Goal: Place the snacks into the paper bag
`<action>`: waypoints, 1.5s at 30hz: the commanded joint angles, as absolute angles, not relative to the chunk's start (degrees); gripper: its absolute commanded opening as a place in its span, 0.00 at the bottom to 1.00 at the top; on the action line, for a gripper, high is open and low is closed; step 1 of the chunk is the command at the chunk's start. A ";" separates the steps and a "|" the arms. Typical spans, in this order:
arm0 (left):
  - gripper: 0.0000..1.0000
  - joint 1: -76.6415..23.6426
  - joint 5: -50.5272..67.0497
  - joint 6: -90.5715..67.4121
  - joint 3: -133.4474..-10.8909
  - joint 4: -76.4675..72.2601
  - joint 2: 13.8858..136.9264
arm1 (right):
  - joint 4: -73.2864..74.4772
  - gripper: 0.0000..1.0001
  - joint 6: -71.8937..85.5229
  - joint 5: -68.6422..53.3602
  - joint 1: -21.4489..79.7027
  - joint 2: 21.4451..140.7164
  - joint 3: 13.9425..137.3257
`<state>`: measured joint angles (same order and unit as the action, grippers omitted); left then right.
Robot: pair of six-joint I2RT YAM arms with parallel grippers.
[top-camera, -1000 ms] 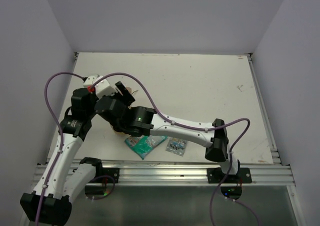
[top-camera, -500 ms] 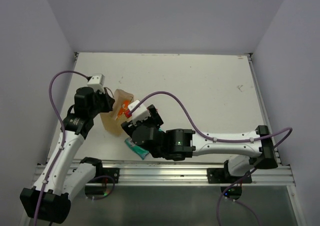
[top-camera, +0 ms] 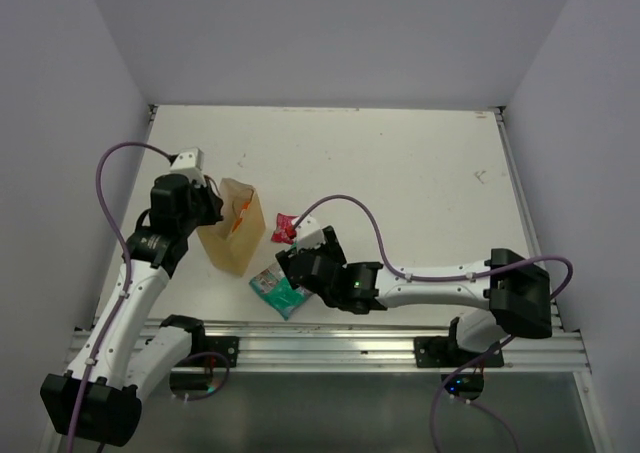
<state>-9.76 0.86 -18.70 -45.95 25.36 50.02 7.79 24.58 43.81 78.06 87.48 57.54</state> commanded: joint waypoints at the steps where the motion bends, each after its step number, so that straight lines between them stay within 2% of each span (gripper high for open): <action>1: 0.00 -9.67 -2.72 -22.14 -46.50 28.56 50.54 | -1.30 0.85 29.18 37.37 75.15 85.51 53.97; 10: 0.00 -9.67 -4.13 -24.52 -44.47 28.65 46.76 | -13.78 0.85 31.29 27.08 71.37 92.37 47.38; 16: 0.00 -9.67 -6.42 -26.10 -44.47 30.06 45.09 | -15.64 0.84 32.95 22.33 69.52 101.32 47.29; 21: 0.00 -9.67 -5.72 -25.84 -44.21 29.88 45.96 | -14.24 0.80 32.96 21.53 69.52 103.01 48.86; 23: 0.00 -9.67 -5.36 -25.75 -44.12 29.88 47.01 | -13.10 0.70 32.87 21.53 69.35 103.44 49.39; 24: 0.00 -9.67 -4.84 -25.66 -44.12 29.88 47.37 | -12.57 0.51 32.87 21.19 69.35 103.71 49.66; 27: 0.00 -9.67 -4.40 -25.49 -43.95 29.71 47.72 | -11.78 0.32 32.87 20.92 68.91 103.97 50.01; 28: 0.00 -9.67 -4.31 -25.40 -44.03 29.71 47.64 | -10.82 0.18 32.96 20.83 68.91 104.24 50.36; 31: 0.00 -9.67 -4.31 -25.31 -43.94 29.62 47.37 | -6.71 0.00 32.78 22.67 68.99 103.19 51.59; 38: 0.00 -9.67 -3.96 -25.23 -43.86 29.44 47.46 | 8.50 0.00 26.73 33.47 69.08 91.34 57.81; 40: 0.00 -9.67 -3.96 -25.23 -43.77 29.44 47.37 | 16.65 0.00 24.01 39.18 69.61 89.57 65.01; 45: 0.00 -9.67 -3.78 -25.31 -43.77 29.44 47.55 | 25.83 0.00 15.49 49.38 71.19 90.78 82.59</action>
<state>-9.76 -4.73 -24.93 -45.08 28.77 47.13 19.44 22.61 38.46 69.84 93.69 72.14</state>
